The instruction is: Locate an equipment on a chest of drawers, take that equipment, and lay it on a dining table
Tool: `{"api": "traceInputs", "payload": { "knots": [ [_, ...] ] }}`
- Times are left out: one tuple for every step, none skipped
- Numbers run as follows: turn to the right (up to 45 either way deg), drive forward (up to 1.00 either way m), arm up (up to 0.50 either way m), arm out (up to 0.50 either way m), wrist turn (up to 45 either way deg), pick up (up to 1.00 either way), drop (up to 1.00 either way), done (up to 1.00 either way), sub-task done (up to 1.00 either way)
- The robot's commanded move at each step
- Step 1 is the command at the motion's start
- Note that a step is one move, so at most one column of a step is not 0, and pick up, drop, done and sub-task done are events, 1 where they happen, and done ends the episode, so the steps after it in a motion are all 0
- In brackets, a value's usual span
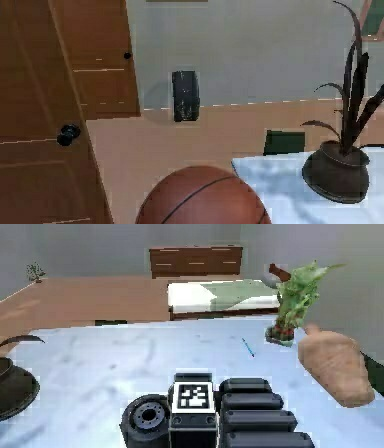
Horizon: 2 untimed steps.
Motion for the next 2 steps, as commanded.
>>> {"api": "traceInputs", "payload": {
  "knots": [
    [45.0,0.0,0.0,0.0,0.0,0.0,0.0,0.0,0.0],
    [45.0,0.0,0.0,0.0,0.0,0.0,0.0,0.0,0.0]
  ]
}}
